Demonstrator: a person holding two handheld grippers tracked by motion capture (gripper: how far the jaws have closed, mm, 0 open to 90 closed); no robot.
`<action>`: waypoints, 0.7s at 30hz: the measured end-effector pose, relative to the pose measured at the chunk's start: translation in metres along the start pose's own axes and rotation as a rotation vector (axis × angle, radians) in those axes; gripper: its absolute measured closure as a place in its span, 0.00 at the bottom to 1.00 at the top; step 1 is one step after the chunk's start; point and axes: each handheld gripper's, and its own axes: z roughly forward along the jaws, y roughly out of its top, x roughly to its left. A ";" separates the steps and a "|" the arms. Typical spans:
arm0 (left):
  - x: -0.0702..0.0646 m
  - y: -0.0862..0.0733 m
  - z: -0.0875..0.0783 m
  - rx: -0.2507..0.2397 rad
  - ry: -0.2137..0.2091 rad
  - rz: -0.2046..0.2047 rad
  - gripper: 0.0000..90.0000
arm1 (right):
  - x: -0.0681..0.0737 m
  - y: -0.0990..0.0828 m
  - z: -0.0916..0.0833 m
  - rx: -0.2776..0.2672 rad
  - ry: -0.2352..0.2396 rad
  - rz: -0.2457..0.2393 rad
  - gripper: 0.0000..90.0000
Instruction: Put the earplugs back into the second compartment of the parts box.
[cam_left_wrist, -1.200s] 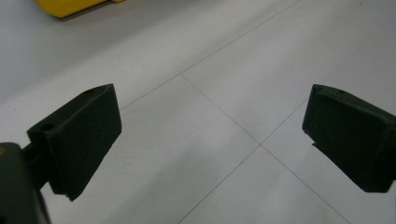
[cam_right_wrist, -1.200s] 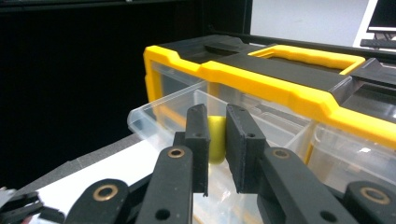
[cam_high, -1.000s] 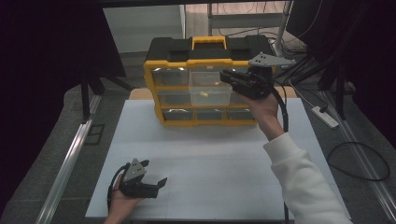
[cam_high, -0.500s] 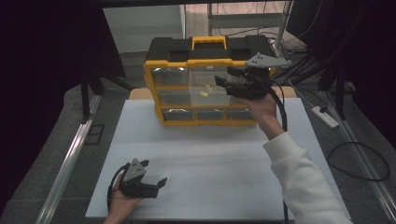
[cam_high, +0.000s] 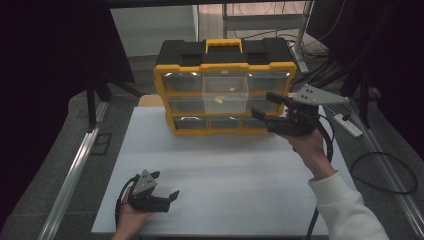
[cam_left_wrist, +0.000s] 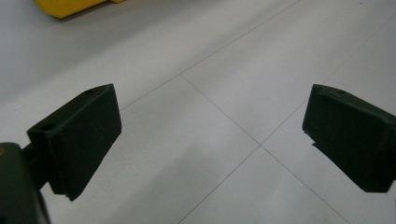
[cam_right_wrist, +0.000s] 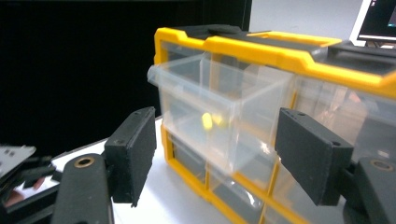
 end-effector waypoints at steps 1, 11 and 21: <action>0.000 0.000 0.000 0.000 0.000 0.000 0.05 | 0.002 -0.006 -0.007 -0.005 0.006 0.001 0.32; 0.000 0.001 -0.001 -0.006 0.002 0.003 0.05 | 0.017 -0.054 -0.038 0.008 0.013 -0.004 0.32; -0.002 0.002 -0.001 -0.015 0.001 0.009 0.05 | 0.021 -0.126 -0.056 0.121 -0.020 0.045 0.32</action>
